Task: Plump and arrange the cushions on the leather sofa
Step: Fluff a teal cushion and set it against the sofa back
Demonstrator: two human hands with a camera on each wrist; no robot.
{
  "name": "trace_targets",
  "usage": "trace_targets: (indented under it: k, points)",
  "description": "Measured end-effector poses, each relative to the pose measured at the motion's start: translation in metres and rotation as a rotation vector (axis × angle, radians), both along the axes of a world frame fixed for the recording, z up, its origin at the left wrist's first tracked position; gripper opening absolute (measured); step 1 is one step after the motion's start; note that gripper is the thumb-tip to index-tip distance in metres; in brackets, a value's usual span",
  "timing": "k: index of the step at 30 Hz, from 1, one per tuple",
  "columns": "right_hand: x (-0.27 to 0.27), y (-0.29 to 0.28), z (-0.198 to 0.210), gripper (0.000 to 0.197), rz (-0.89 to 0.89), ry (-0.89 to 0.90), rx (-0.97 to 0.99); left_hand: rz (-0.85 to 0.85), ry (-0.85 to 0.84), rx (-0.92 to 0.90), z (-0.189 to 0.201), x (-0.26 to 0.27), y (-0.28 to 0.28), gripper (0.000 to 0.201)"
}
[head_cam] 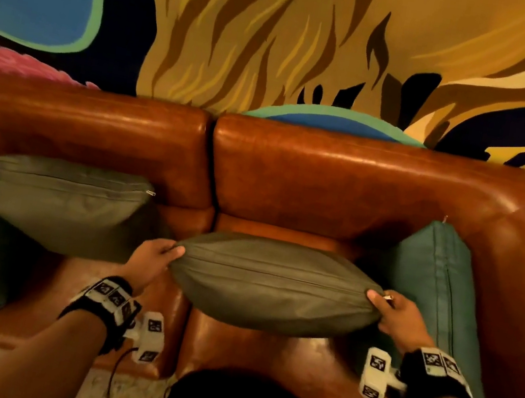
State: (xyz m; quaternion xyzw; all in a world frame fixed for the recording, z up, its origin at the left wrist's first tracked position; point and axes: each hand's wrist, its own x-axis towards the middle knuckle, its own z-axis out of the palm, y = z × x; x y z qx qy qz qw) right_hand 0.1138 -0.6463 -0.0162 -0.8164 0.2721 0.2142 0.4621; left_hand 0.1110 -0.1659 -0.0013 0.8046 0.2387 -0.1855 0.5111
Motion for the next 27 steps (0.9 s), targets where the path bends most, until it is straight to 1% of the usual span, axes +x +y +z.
trace_targets:
  k: [1, 3, 4, 5, 6, 7, 8, 9, 11, 12, 13, 14, 15, 16, 18, 19, 20, 22, 25, 26, 27]
  points:
    - [-0.002, 0.001, -0.007, 0.033, -0.013, 0.018, -0.041, 0.033, 0.004, -0.005, -0.010, -0.002, -0.004, 0.017]
    - [-0.005, 0.010, -0.012, 0.026, -0.007, 0.034, -0.335, 0.093, 0.003, -0.023, -0.025, -0.009, -0.009, 0.016]
    - [-0.003, 0.023, -0.011, 0.028, -0.048, -0.025, -0.503, 0.149, 0.001, -0.069, -0.029, -0.010, -0.011, 0.021]
    - [-0.001, 0.043, -0.008, 0.036, -0.076, -0.141, -0.626, 0.190, 0.007, -0.142, -0.036, -0.011, -0.013, 0.032]
    - [0.003, 0.071, -0.001, 0.043, -0.039, -0.295, -0.673, 0.221, 0.031, -0.210, -0.042, -0.013, -0.014, 0.045]
    - [0.005, 0.103, 0.002, 0.049, 0.062, -0.445, -0.640, 0.236, 0.038, -0.256, -0.048, -0.013, -0.012, 0.054]
    - [0.005, 0.139, 0.003, 0.053, 0.199, -0.539, -0.559, 0.231, 0.026, -0.260, -0.053, -0.013, -0.013, 0.054]
    - [0.002, 0.177, 0.004, 0.056, 0.355, -0.588, -0.476, 0.207, 0.007, -0.231, -0.053, -0.013, -0.014, 0.048]
    - [-0.008, 0.249, -0.001, 0.062, 0.716, -0.618, -0.382, 0.205, -0.013, -0.171, -0.045, -0.011, -0.022, 0.025]
    - [-0.012, 0.276, -0.005, 0.064, 0.877, -0.615, -0.352, 0.215, -0.026, -0.177, -0.041, -0.010, -0.028, 0.015]
    - [-0.017, 0.296, -0.015, 0.065, 1.005, -0.608, -0.342, 0.212, -0.014, -0.198, -0.040, -0.009, -0.030, 0.012]
    - [-0.017, 0.303, -0.025, 0.066, 1.089, -0.605, -0.369, 0.231, 0.006, -0.237, -0.037, -0.009, -0.036, 0.012]
    - [-0.015, 0.302, -0.038, 0.066, 1.135, -0.611, -0.427, 0.263, 0.037, -0.300, -0.038, -0.010, -0.036, 0.007]
    - [-0.012, 0.293, -0.051, 0.066, 1.153, -0.597, -0.491, 0.307, 0.061, -0.375, -0.037, -0.012, -0.033, 0.001]
    - [-0.004, 0.255, -0.071, 0.065, 1.158, -0.523, -0.626, 0.405, 0.126, -0.463, -0.045, -0.014, -0.023, 0.019]
    - [0.000, 0.231, -0.078, 0.064, 1.128, -0.497, -0.676, 0.435, 0.148, -0.470, -0.049, -0.015, -0.015, 0.026]
    - [0.004, 0.203, -0.083, 0.064, 1.089, -0.471, -0.715, 0.459, 0.163, -0.474, -0.053, -0.017, -0.008, 0.031]
    - [0.008, 0.150, -0.084, 0.065, 0.992, -0.389, -0.762, 0.478, 0.181, -0.509, -0.053, -0.019, -0.005, 0.035]
    - [0.007, 0.091, -0.078, 0.068, 0.805, -0.257, -0.806, 0.443, 0.195, -0.516, -0.049, -0.014, -0.014, 0.032]
    - [0.004, 0.077, -0.076, 0.067, 0.681, -0.201, -0.824, 0.431, 0.188, -0.505, -0.047, -0.010, -0.017, 0.030]
    - [0.000, 0.068, -0.075, 0.068, 0.511, -0.145, -0.832, 0.439, 0.175, -0.503, -0.045, -0.007, -0.020, 0.029]
